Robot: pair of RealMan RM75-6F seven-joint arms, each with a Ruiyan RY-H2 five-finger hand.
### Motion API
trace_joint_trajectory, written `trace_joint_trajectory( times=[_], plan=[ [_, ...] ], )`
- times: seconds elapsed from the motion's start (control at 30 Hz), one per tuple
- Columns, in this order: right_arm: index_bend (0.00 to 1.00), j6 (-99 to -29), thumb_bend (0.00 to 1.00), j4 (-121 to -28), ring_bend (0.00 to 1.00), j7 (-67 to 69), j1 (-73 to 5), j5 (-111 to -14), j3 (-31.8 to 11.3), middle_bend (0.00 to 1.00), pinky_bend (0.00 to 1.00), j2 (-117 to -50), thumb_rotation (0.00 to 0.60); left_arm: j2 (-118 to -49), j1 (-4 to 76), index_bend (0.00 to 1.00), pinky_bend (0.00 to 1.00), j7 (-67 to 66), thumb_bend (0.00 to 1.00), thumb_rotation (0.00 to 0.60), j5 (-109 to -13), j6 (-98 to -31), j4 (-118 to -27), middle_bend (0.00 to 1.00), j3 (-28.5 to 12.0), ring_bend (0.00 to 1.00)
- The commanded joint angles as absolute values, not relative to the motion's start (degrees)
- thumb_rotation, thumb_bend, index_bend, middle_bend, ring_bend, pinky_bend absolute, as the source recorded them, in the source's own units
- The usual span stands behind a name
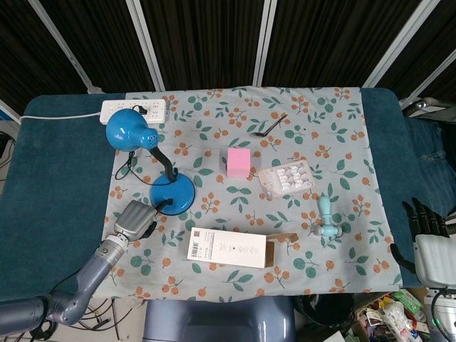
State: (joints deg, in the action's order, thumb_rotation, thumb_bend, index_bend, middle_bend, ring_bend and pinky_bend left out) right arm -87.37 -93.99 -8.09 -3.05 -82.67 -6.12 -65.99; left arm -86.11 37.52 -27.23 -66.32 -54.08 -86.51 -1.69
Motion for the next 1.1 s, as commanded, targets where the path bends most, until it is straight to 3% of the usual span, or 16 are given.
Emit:
trace_joint_trajectory(
  times=[0.03, 1.1],
  plan=[
    [0.0, -87.4, 0.23, -94.0, 0.05, -8.1, -3.0, -82.6, -6.1, 0.0, 0.1, -66.0, 0.6, -86.0, 37.5, 0.16, 0.62, -27.3, 0.53, 0.6, -66.3, -54.2, -86.6, 0.66, -1.8, 0.73],
    [0.0, -87.3, 0.23, -94.2, 0.05, -8.1, -2.9, -82.2, -6.2, 0.0, 0.1, -65.9, 0.6, -86.5, 37.8, 0.18, 0.61, -28.7, 0.53, 0.6, -66.0, -53.5, -86.0, 0.66, -0.7, 0.73]
  ],
)
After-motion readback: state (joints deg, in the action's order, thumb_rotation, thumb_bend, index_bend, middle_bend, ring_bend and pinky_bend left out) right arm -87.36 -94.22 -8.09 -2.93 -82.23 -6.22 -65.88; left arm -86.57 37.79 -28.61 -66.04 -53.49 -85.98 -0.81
